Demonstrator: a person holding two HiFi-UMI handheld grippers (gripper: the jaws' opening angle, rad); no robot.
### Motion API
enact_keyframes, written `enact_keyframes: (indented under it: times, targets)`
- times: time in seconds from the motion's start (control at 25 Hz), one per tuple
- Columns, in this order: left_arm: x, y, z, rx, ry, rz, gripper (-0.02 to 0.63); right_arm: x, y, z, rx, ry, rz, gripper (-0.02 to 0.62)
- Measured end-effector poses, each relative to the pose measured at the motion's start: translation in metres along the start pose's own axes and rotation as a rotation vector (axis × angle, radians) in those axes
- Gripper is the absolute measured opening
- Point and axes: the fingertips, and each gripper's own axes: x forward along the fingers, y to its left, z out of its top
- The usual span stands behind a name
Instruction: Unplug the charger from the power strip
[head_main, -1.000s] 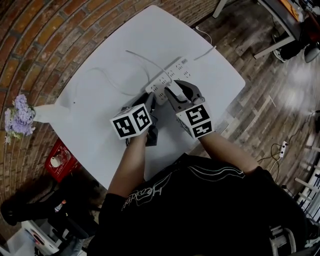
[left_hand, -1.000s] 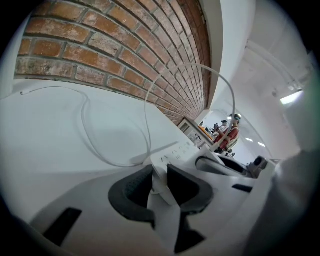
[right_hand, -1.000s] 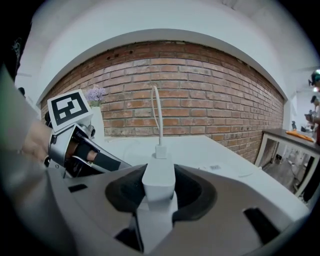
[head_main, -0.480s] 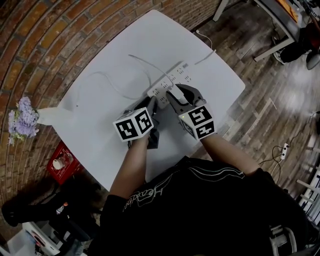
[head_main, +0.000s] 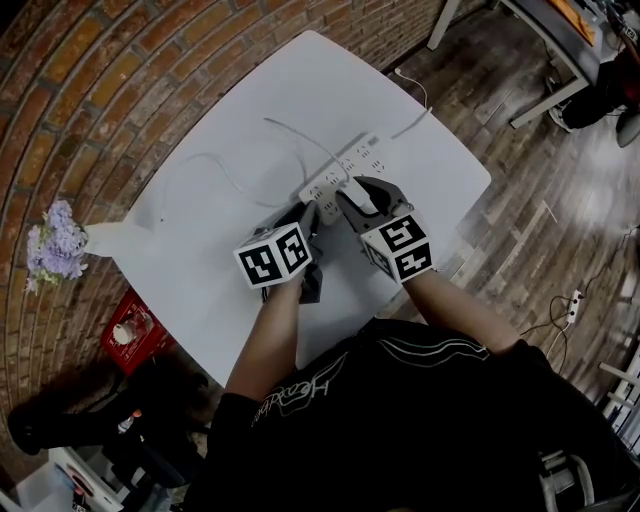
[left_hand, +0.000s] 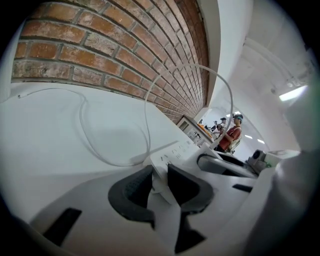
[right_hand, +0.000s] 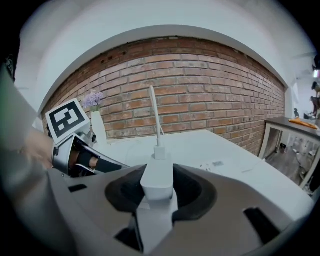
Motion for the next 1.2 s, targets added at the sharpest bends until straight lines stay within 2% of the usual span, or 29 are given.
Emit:
enact_keyframes:
  times: [0.28,0.52,0.84,1.04,1.2]
  targets:
    - [0.0001,-0.0019,0.0011,0.020,-0.007,0.012,0.098,-0.0006,0.0072,0.0024,-0.091,0.017,-0.056,0.117]
    - [-0.0012,-0.0020,0.0016,0.016,-0.005,0.007,0.100,-0.0011,0.0004,0.0006,0.001,0.012,-0.011,0.118]
    - [-0.0008,-0.0013,0.0012,0.030,-0.010,0.017,0.100,-0.0022,0.0081,0.0010,-0.053,0.023,-0.065,0.117]
    - [-0.0004,-0.0019,0.0014,0.027,-0.007,0.010,0.100,-0.0015,0.0000,-0.0008,0.049,0.013,-0.007,0.121]
    - [0.0002,-0.0028,0.0008,0.030,-0.006,0.013,0.100,-0.0028,0.0013,0.0010,-0.010,0.020,-0.031,0.118]
